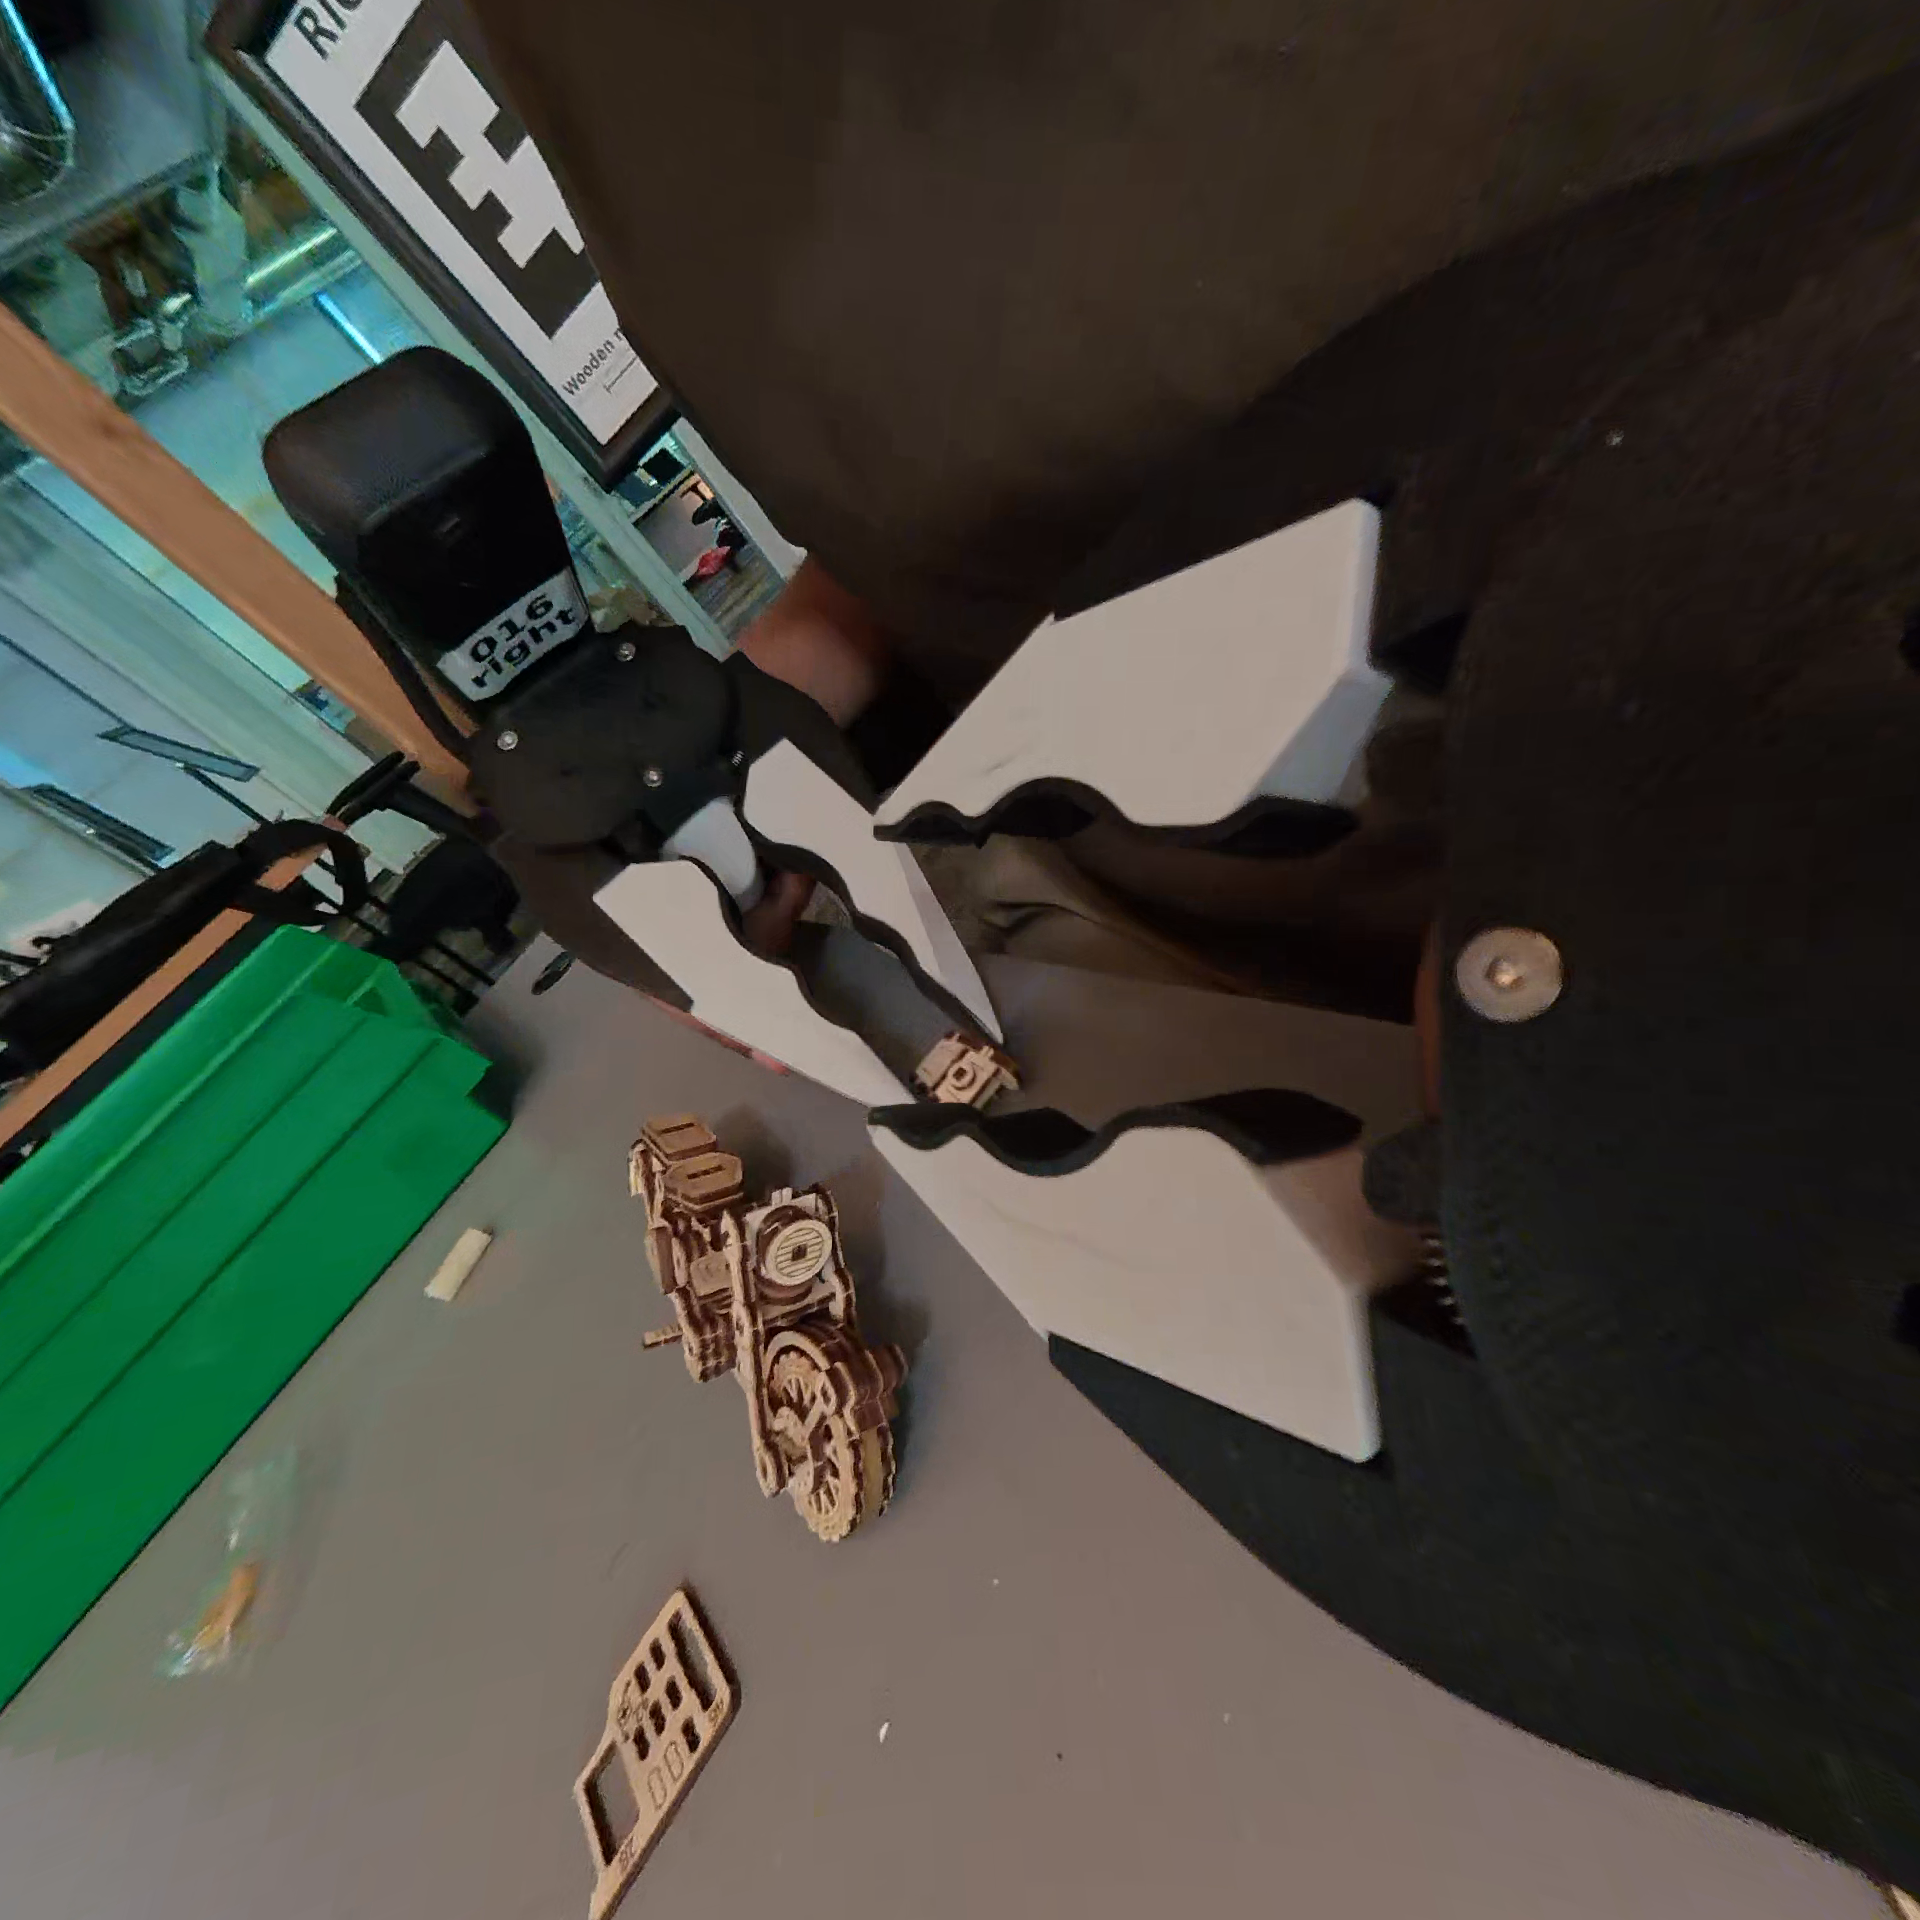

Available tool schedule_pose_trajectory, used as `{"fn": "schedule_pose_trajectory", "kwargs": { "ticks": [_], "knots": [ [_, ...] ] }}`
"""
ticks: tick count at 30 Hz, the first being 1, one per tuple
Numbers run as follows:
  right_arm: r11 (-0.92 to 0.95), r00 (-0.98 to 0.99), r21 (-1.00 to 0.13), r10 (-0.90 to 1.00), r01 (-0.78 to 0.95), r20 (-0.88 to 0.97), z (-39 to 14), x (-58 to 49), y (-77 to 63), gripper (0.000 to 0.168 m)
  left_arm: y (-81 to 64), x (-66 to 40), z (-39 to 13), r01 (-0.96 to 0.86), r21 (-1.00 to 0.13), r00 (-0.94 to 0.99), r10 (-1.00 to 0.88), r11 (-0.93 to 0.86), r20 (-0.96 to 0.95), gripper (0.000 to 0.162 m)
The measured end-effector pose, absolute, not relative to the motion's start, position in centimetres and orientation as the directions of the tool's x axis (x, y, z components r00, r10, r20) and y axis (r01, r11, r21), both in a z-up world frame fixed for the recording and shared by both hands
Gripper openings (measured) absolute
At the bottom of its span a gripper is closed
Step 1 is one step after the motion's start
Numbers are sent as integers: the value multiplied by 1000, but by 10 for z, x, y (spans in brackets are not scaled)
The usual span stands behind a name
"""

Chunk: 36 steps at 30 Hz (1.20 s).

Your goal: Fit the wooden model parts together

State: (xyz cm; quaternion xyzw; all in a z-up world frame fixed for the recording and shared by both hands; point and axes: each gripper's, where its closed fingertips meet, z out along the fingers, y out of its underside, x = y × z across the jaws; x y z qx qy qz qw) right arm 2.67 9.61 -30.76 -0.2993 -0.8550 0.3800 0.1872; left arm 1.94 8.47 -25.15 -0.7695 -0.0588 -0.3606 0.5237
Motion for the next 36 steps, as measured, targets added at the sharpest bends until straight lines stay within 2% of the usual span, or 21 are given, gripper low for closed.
{"fn": "schedule_pose_trajectory", "kwargs": {
  "ticks": [5,8,14,18,24,27,31,36],
  "knots": [
    [525,-751,-753,658,397,63,-312,29,96,20,85,17,-254,466,-764,739,-277,-447,614,49],
    [549,-748,-726,660,414,72,-319,29,99,34,85,17,-253,472,-760,735,-276,-447,619,49],
    [549,-746,-728,662,409,80,-314,30,101,32,85,19,-255,464,-760,736,-280,-455,617,49],
    [554,-745,-729,661,403,90,-314,30,100,20,84,21,-256,452,-764,742,-281,-461,609,49],
    [553,-740,-752,660,358,132,-304,27,99,19,84,22,-257,444,-767,747,-282,-464,602,49],
    [556,-708,-780,672,288,218,-289,20,104,19,84,21,-257,444,-767,747,-281,-462,602,49],
    [619,-602,-768,681,166,418,-266,9,119,18,85,21,-257,449,-765,746,-278,-461,605,49],
    [775,-437,-630,584,51,684,-251,2,133,18,85,21,-257,453,-762,743,-276,-462,609,49]
  ]
}}
